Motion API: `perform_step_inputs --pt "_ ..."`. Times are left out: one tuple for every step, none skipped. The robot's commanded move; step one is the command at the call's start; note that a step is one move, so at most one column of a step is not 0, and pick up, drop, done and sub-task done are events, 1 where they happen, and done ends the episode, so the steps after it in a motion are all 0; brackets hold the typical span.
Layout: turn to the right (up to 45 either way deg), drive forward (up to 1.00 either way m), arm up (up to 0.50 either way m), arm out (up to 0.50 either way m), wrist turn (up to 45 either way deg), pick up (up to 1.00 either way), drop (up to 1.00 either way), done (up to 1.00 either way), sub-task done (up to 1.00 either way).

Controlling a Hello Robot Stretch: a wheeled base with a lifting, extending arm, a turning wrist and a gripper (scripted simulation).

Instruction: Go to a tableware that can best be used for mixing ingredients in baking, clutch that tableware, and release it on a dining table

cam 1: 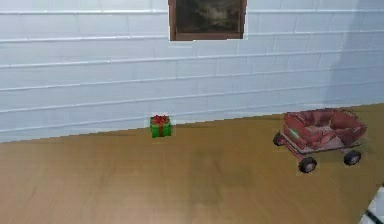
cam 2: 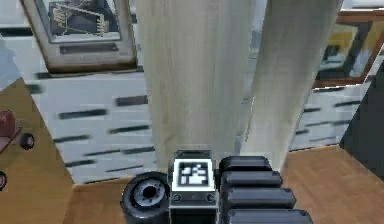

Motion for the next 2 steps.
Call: perform_step_inputs --pt "33.0 0.00 0.00 0.00 0.0 0.00 0.00 0.00 0.00" --pt "0.0 0.55 0.00 0.00 0.0 0.00 0.00 0.00 0.00"
